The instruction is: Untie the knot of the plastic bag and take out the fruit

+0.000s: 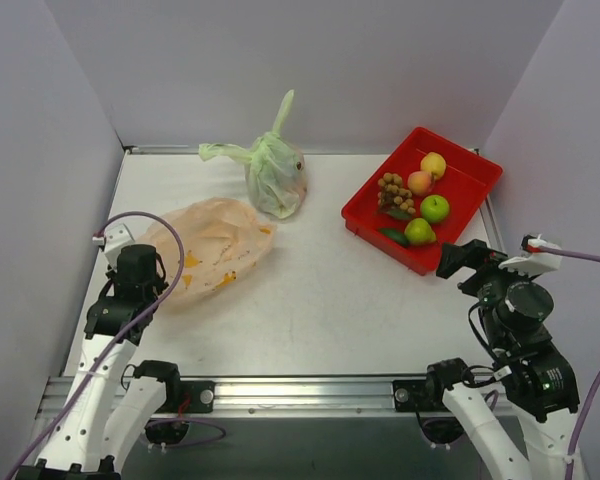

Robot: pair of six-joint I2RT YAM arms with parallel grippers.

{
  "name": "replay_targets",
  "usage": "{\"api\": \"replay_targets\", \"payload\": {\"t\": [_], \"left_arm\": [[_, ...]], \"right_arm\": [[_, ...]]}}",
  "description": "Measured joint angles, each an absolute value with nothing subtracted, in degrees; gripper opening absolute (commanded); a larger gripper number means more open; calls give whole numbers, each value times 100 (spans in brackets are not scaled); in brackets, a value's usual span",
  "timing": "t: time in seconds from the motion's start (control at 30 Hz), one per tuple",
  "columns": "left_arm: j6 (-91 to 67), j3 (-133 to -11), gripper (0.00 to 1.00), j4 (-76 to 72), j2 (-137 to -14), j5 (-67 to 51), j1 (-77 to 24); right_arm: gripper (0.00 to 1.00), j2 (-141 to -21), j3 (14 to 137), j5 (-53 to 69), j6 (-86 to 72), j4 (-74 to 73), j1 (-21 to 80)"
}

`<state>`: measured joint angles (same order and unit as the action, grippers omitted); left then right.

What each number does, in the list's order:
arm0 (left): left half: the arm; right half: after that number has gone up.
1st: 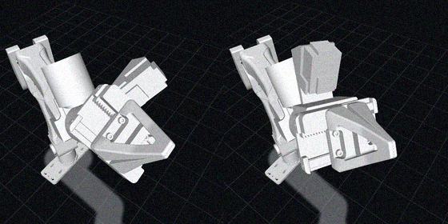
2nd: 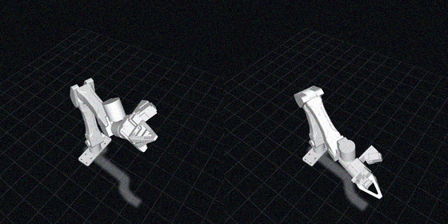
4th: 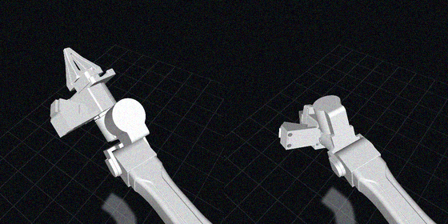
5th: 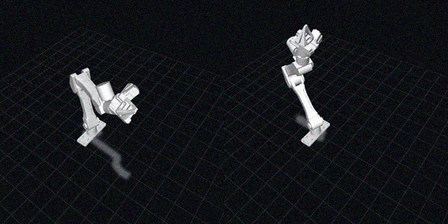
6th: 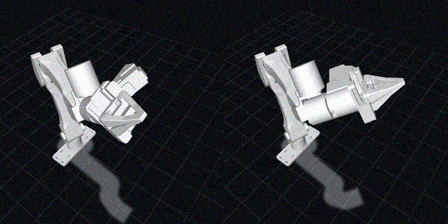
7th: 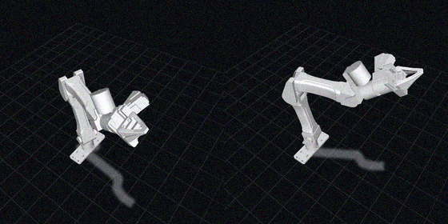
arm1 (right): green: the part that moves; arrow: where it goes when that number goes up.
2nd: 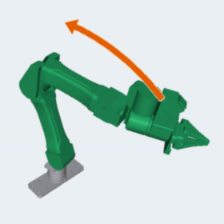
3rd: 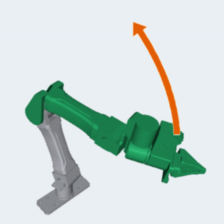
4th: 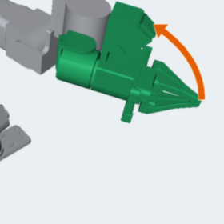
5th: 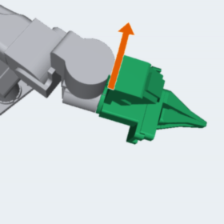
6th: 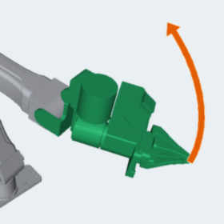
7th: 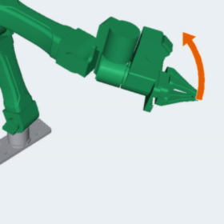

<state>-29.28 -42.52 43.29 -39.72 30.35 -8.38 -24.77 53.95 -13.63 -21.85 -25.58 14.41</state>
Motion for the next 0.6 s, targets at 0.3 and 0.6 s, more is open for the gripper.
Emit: {"api": "replay_targets", "payload": {"t": [0.3,0.6], "left_arm": [[-3422,-4930,85,5260,-3529,2978,-827],[-3170,-6326,97,5723,-3087,3223,-1288]], "right_arm": [[100,-1402,5304,-1782,-1831,-2985,1441],[100,-1063,5610,-1927,-1229,-3240,1441]]}}
